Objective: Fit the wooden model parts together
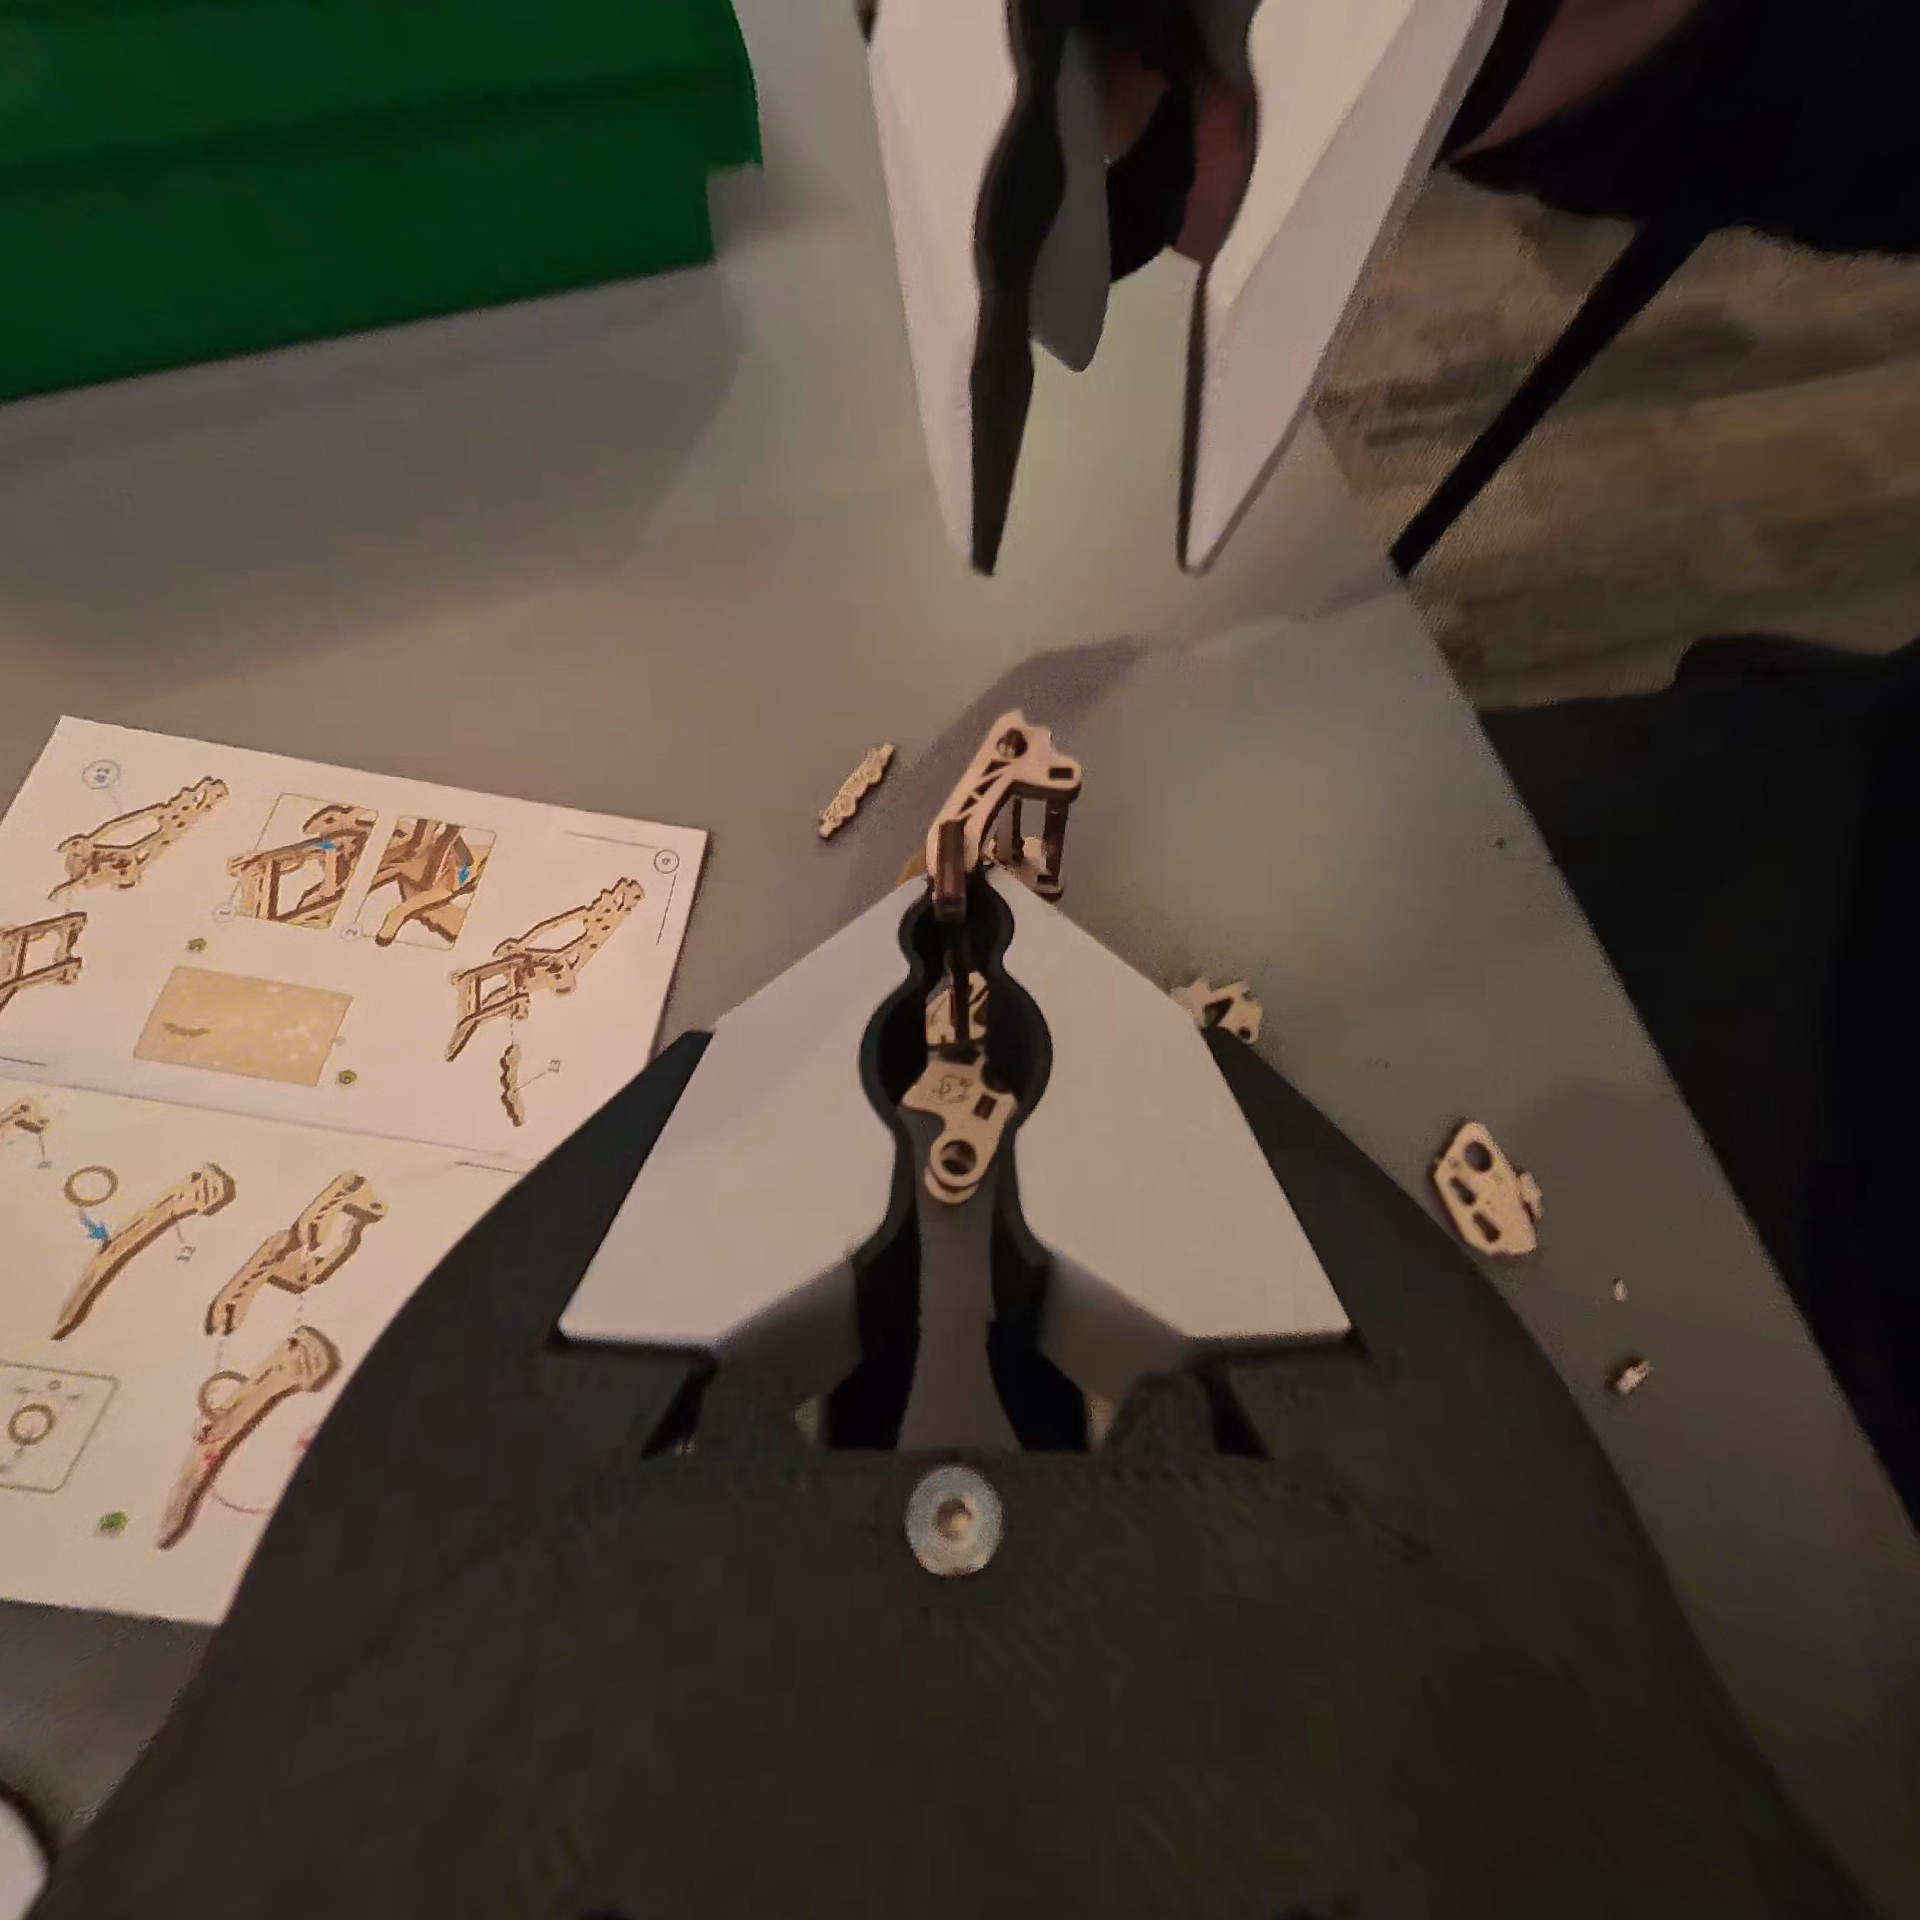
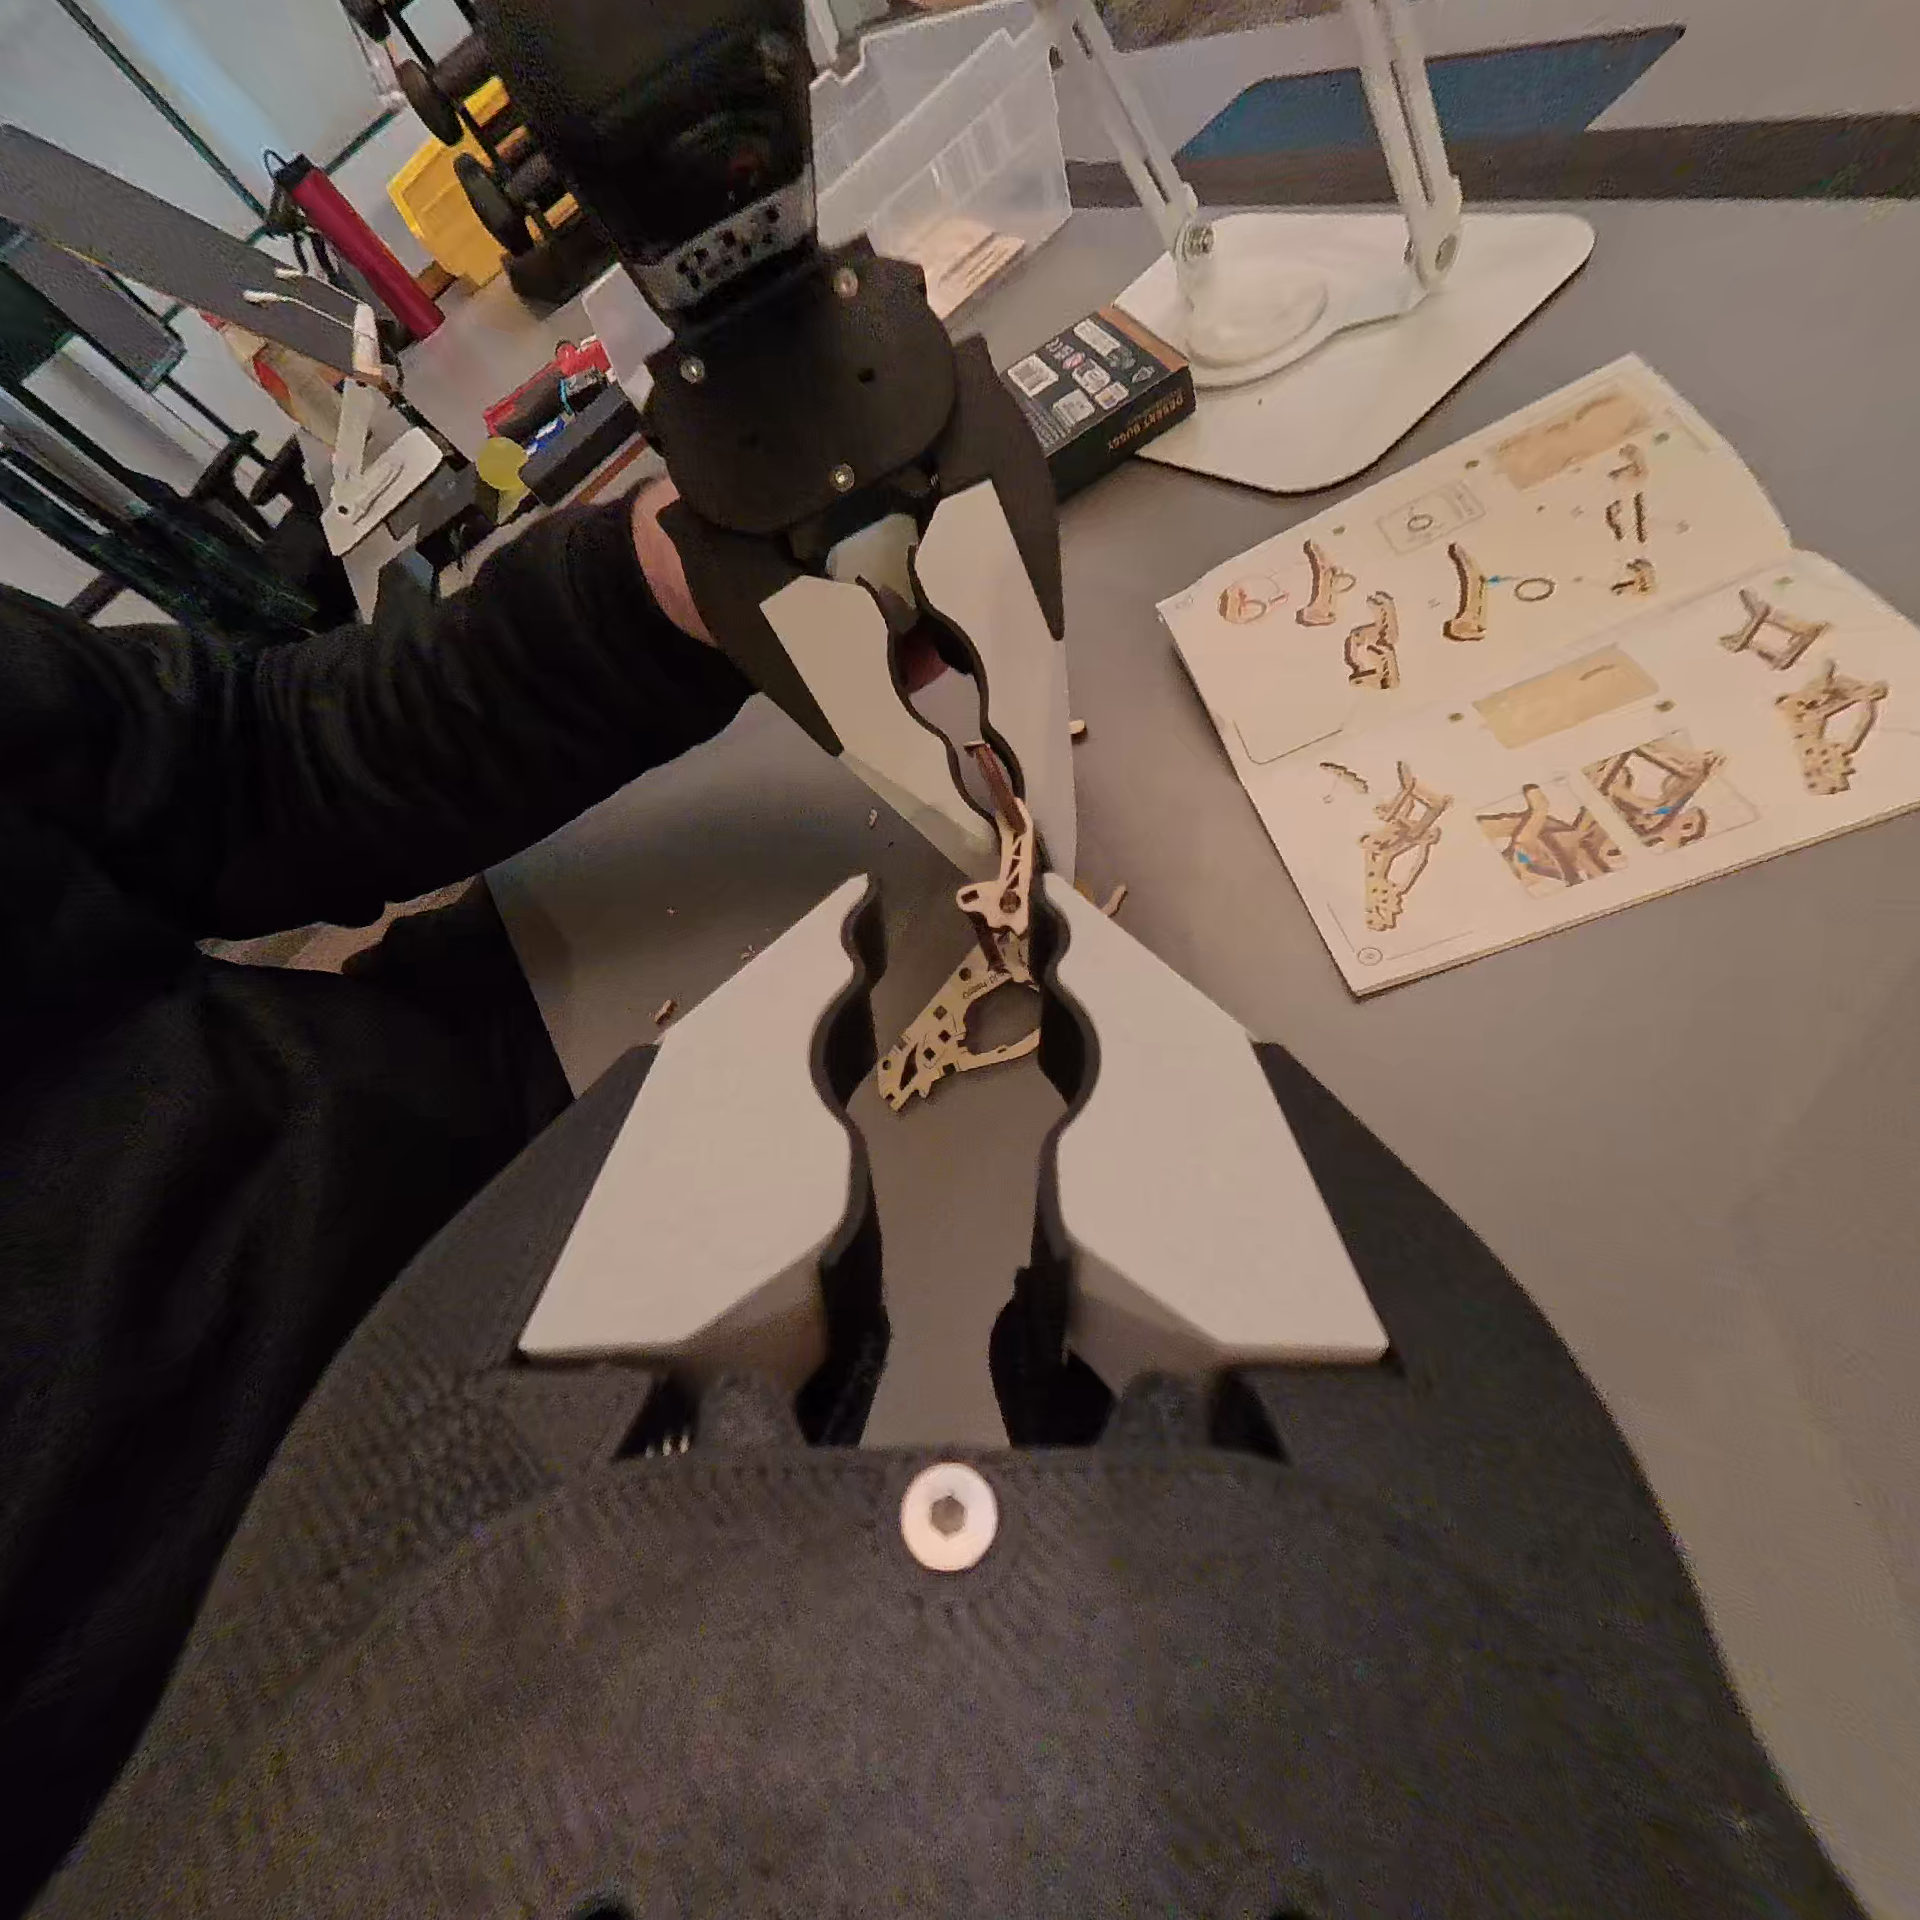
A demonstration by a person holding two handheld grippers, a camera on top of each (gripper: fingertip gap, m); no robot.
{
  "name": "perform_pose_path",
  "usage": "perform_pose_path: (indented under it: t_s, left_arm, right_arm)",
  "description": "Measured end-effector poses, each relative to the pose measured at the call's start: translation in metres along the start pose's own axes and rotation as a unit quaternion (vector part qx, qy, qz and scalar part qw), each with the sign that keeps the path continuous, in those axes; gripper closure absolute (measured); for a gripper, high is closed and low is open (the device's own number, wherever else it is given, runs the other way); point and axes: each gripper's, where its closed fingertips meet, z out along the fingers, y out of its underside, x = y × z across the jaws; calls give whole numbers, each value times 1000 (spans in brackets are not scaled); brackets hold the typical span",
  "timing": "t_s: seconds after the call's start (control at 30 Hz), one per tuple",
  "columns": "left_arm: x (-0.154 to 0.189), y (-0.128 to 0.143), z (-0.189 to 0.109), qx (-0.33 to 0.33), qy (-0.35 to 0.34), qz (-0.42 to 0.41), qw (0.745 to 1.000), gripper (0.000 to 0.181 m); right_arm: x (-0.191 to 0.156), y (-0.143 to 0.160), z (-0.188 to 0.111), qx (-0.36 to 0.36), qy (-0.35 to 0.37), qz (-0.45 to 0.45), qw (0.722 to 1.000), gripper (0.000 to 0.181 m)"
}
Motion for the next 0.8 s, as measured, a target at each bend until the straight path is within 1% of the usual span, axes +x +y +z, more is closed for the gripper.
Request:
perform_pose_path:
  t_s: [0.13, 0.3, 0.43, 0.5, 0.6, 0.67, 0.73, 0.8]
  left_arm:
    - [-5, 10, 9, -70, 9, 35, 997, 180]
    - [-10, 20, 15, -128, 7, 58, 990, 180]
    - [-9, 23, 19, -141, 15, 66, 988, 180]
    - [-7, 23, 19, -143, 22, 64, 987, 181]
    - [-5, 26, 20, -154, 25, 69, 985, 180]
    - [-4, 24, 19, -148, 28, 65, 986, 181]
    - [-5, 24, 18, -148, 29, 63, 986, 181]
    - [-6, 26, 16, -156, 28, 63, 985, 180]
  right_arm:
    - [9, 15, 14, -29, -9, 14, 999, 152]
    - [19, 29, 24, -74, 19, 5, 997, 151]
    - [21, 42, 34, -129, 25, -8, 991, 152]
    - [21, 45, 39, -143, 21, -5, 990, 151]
    - [24, 48, 43, -158, 29, -14, 987, 162]
    - [25, 51, 45, -171, 31, -13, 985, 165]
    - [24, 52, 47, -176, 29, -13, 984, 163]
    - [26, 57, 48, -194, 37, -14, 980, 150]
